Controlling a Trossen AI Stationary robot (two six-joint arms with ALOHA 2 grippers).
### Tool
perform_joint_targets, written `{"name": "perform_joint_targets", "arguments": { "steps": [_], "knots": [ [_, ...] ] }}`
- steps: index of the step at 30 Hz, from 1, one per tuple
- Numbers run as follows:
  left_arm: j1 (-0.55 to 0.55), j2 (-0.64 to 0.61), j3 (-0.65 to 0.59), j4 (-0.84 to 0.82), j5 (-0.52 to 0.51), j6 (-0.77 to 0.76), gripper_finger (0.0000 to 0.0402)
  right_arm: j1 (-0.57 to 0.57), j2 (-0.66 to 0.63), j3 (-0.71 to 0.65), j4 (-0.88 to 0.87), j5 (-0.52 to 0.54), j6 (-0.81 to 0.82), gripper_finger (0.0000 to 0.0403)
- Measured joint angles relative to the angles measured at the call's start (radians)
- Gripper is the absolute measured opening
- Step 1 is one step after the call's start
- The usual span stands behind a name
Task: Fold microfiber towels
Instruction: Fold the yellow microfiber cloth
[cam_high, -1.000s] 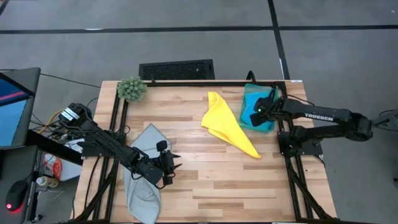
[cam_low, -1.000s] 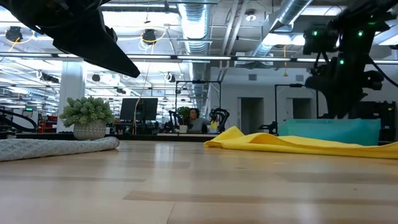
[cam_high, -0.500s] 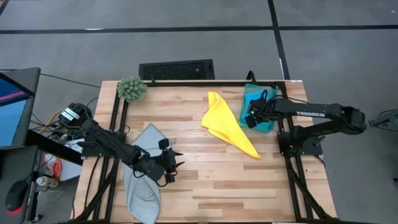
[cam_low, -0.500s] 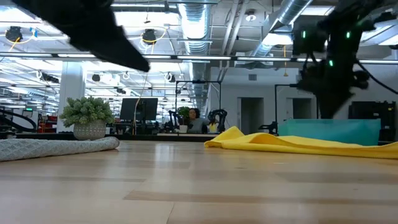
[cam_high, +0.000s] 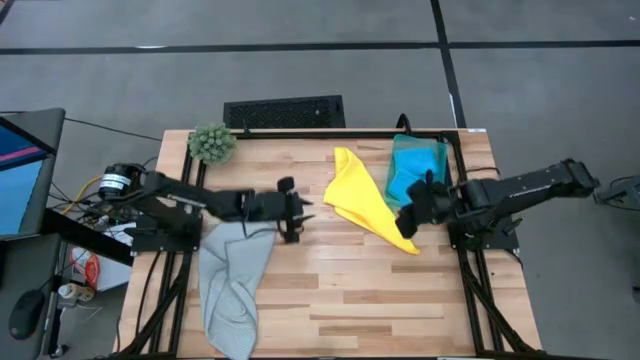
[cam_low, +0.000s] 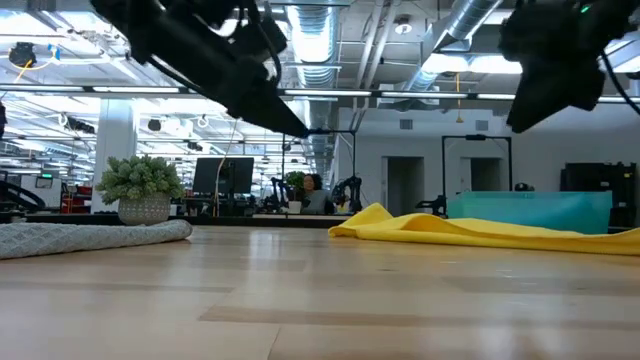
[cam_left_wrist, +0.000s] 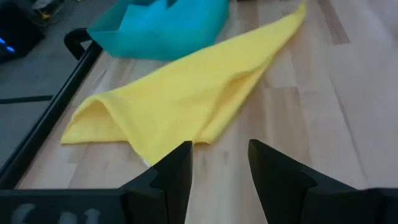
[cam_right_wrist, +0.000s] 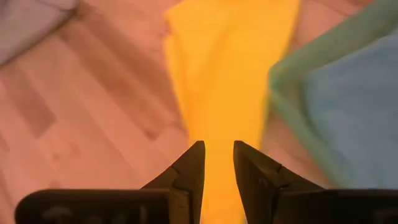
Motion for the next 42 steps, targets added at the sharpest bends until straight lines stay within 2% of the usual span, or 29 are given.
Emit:
{"name": "perform_joint_targets", "arguments": {
  "steps": [3,6,10,13,19,24,31,37,39,42],
  "knots": [
    [0.085,0.0,0.0,0.023,0.098,0.034,0.0151,0.114,0.015,0.0,0.032,0.057,0.064,0.0107],
    [0.13,0.006,0.0,0.068,0.111,0.048,0.0151,0.203,0.025,-0.001,0.054,0.117,0.095,0.0107],
    [0.158,0.092,0.032,0.074,0.131,0.054,0.0151,0.268,0.049,-0.002,0.082,0.185,0.104,0.0107],
    [0.157,0.192,0.118,0.012,0.147,0.093,0.0151,0.29,0.067,-0.001,0.101,0.22,0.106,0.0107],
    [0.18,0.359,0.274,-0.102,0.159,0.142,0.0151,0.307,0.109,-0.001,0.13,0.217,0.112,0.0107],
    [0.211,0.433,0.326,-0.178,0.18,0.12,0.0151,0.338,0.136,-0.001,0.151,0.216,0.111,0.0107],
    [0.234,0.517,0.362,-0.143,0.188,0.114,0.0151,0.369,0.168,-0.001,0.171,0.218,0.111,0.0107],
    [0.243,0.608,0.43,-0.179,0.193,0.063,0.0149,0.392,0.18,-0.001,0.198,0.219,0.111,0.0107],
    [0.246,0.613,0.448,-0.222,0.205,0.043,0.0136,0.393,0.18,-0.001,0.212,0.218,0.111,0.0107],
    [0.246,0.604,0.464,-0.293,0.212,0.0,0.0086,0.395,0.18,-0.001,0.218,0.216,0.111,0.0107]
  ]
}}
